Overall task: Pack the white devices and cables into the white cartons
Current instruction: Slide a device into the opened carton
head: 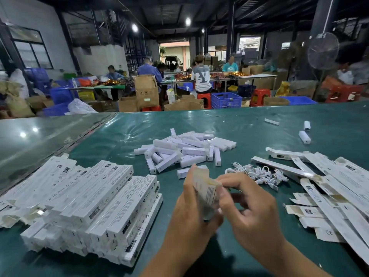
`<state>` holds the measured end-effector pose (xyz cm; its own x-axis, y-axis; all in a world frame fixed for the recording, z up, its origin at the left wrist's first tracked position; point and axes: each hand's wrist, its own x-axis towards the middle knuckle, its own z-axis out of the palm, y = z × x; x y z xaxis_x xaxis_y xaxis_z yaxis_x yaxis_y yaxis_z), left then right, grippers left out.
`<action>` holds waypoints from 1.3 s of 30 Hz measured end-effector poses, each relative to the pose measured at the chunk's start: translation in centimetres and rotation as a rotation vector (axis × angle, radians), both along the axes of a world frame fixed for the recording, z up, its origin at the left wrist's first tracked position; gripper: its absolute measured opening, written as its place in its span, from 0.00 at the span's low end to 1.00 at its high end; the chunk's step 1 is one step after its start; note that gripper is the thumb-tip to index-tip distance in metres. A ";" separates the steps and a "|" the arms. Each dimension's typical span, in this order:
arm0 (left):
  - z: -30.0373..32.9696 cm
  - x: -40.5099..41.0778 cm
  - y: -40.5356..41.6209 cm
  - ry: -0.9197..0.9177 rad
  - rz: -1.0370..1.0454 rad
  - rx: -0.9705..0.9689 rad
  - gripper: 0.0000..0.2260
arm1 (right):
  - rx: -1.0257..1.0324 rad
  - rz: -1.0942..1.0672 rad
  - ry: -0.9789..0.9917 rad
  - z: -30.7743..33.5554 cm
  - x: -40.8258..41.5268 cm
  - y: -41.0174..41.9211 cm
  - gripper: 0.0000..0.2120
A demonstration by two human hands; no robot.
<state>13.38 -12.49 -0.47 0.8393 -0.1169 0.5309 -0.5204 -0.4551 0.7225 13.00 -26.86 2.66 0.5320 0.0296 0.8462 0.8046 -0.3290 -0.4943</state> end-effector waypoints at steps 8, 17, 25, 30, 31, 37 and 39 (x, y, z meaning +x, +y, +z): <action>0.8 -0.5 0.1 0.009 -0.076 -0.067 0.30 | 0.032 0.070 0.073 0.0 0.9 -0.5 0.09; 1.4 -0.3 1.0 0.007 -0.140 -0.190 0.14 | -0.004 0.071 0.010 0.8 1.4 -1.5 0.11; 1.2 0.5 1.1 -0.121 0.005 0.002 0.13 | -0.117 -0.147 -0.100 0.3 1.1 -1.4 0.11; 1.5 0.2 1.4 -0.157 0.063 0.076 0.11 | -0.157 -0.129 -0.119 0.5 0.7 -0.9 0.11; 1.6 0.2 1.4 -0.176 0.073 0.100 0.11 | -0.150 -0.109 -0.098 0.6 0.7 -0.9 0.11; 1.7 -0.1 1.5 -0.245 0.100 0.190 0.11 | -0.106 -0.068 0.020 0.6 0.9 -1.1 0.12; 1.7 -0.2 1.5 -0.247 0.086 0.195 0.11 | -0.043 -0.054 0.063 0.7 0.9 -1.0 0.10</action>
